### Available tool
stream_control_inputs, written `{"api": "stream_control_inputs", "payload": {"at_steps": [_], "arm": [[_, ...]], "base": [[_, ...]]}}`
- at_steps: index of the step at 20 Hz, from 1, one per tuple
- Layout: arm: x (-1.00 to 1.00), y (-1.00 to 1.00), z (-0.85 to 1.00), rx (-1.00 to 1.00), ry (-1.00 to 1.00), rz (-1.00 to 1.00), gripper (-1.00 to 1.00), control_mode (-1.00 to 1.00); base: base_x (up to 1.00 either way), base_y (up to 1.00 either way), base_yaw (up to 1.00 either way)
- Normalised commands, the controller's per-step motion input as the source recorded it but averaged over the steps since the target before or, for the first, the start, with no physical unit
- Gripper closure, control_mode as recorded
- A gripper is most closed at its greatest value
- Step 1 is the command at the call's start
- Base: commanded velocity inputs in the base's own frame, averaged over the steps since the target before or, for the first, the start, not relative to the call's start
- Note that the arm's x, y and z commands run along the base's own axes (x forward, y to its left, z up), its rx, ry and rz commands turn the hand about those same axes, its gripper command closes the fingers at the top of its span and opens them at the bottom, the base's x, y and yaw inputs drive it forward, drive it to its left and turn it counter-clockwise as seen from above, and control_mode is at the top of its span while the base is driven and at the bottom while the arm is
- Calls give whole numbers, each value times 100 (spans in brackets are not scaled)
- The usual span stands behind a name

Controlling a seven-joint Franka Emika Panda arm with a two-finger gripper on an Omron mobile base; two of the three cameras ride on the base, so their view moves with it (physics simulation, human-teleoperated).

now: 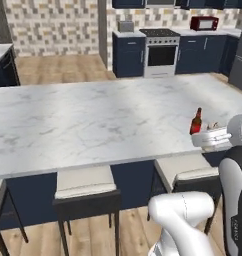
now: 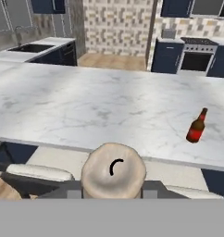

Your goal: Get the candle and the beer from the cabinet and move them to the dining counter.

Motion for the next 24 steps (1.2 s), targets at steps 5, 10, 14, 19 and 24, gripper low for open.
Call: {"api": "stream_control_inputs", "payload": {"at_steps": [5,10,14,19,24], "arm": [[0,0,0,0,0,0,100,100],[0,0,0,0,0,0,100,100],[0,0,0,0,0,0,100,100],[14,8,-8,-1,-1,0,100,-100],[53,11,-36,-1,-6,0,100,-100]], "base": [[62,68,-31],[62,71,-27],[43,42,-11],[17,15,0],[0,0,0]]}}
